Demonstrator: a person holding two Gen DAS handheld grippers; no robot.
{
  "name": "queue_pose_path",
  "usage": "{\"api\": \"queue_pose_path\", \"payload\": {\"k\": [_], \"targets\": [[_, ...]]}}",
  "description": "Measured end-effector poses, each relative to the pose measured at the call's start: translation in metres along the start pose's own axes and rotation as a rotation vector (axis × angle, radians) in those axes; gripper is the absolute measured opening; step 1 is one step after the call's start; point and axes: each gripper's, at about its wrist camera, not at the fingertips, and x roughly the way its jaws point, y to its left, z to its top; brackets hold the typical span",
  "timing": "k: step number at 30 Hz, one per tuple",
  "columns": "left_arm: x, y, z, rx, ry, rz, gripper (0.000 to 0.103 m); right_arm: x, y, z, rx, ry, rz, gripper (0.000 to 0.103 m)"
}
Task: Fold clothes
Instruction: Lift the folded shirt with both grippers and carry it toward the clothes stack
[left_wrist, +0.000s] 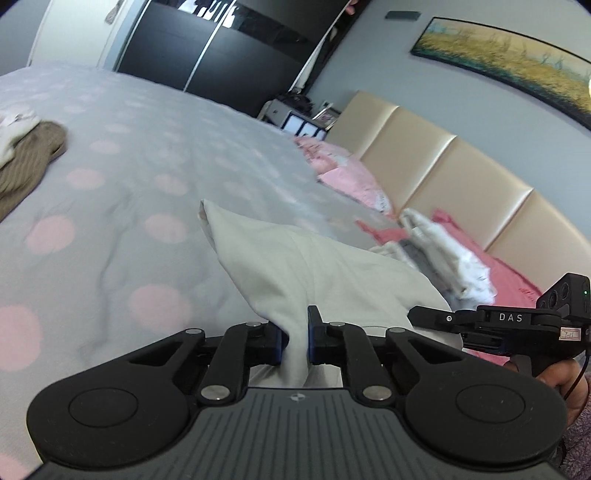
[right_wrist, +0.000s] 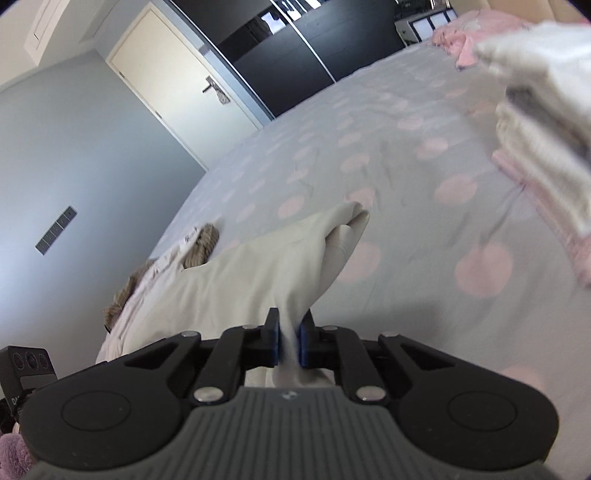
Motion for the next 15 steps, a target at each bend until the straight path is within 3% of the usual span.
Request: {"api": "queue_pose_path", "payload": {"k": [9, 15], "targets": [[0.075, -0.136, 0.060, 0.094, -0.031, -0.153, 0.009, -0.118, -0.041, 0.116, -0.096, -0.106, -0.100, 0.011], [0.146, -0.206, 0.081, 0.132, -0.011, -0.186, 0.009, -0.171, -0.090, 0.188, -0.119, -0.155, -0.205, 0.011]]}}
